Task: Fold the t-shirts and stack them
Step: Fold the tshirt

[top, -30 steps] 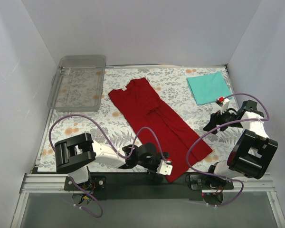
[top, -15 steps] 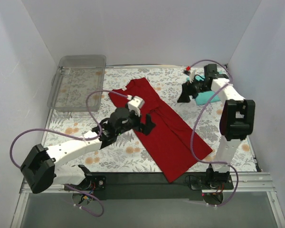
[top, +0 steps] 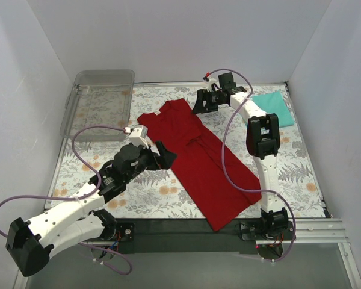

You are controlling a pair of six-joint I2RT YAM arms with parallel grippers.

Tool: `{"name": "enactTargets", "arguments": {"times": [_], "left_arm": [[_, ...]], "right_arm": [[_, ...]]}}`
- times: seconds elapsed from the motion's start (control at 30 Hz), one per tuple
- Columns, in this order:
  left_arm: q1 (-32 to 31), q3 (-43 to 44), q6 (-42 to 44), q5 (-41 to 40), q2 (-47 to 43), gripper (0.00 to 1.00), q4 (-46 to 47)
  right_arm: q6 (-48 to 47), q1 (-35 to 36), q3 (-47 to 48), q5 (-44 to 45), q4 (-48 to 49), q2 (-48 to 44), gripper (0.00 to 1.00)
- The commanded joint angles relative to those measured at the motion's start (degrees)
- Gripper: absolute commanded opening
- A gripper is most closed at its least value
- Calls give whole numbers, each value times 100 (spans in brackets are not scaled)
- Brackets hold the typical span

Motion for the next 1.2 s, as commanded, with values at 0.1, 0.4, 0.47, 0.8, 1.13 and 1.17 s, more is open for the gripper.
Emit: {"name": "enactTargets", "arguments": {"times": [0.1, 0.4, 0.47, 0.8, 1.13, 1.17], "left_arm": [[57, -13, -361, -521, -402, 93, -491], [74, 127, -334, -688, -464, 93, -624], [83, 136, -334, -706, -473, 93, -624], [83, 163, -334, -750, -526, 93, -633], [83, 57, -378, -732, -570, 93, -606], [92, 40, -378, -723, -570, 93, -598]], "right_arm": [[785, 51, 643, 427, 423, 453, 68], [934, 174, 547, 137, 424, 778, 59], [952, 209, 582, 67, 424, 849, 57], [1136, 288, 556, 346, 415, 919, 30], [1620, -45, 565, 611, 898, 814, 1], [1655, -150, 564, 637, 942, 805, 1]]}}
